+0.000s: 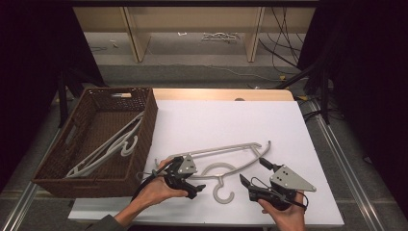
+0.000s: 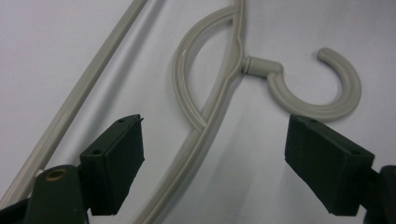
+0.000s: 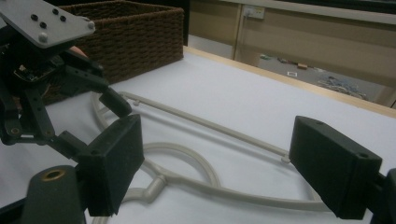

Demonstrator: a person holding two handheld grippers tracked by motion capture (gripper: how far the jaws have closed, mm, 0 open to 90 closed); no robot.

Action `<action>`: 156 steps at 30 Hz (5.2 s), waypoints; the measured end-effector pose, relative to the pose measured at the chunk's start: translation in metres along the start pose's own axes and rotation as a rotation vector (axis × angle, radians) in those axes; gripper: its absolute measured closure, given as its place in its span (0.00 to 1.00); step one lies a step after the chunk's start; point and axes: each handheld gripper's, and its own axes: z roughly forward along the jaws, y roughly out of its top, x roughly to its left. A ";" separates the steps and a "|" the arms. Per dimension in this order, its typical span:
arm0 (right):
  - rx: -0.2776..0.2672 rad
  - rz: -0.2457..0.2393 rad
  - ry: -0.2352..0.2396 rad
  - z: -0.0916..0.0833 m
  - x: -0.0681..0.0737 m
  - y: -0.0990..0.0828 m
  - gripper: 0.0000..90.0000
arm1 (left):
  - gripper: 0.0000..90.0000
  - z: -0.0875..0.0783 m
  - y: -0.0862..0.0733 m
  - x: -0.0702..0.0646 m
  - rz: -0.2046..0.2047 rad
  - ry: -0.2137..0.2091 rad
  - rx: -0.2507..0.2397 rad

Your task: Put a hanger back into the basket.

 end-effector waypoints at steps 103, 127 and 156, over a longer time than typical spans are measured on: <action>-0.023 -0.004 0.007 0.000 -0.001 0.002 0.22 | 0.91 -0.003 0.049 0.057 -0.025 -0.157 0.105; -0.015 0.013 0.014 0.001 0.000 0.001 0.22 | 0.91 -0.058 0.061 0.067 -0.195 -0.201 -0.132; -0.013 -0.006 0.001 0.002 0.000 0.000 0.22 | 0.91 -0.173 0.097 0.094 -0.221 -0.139 -0.309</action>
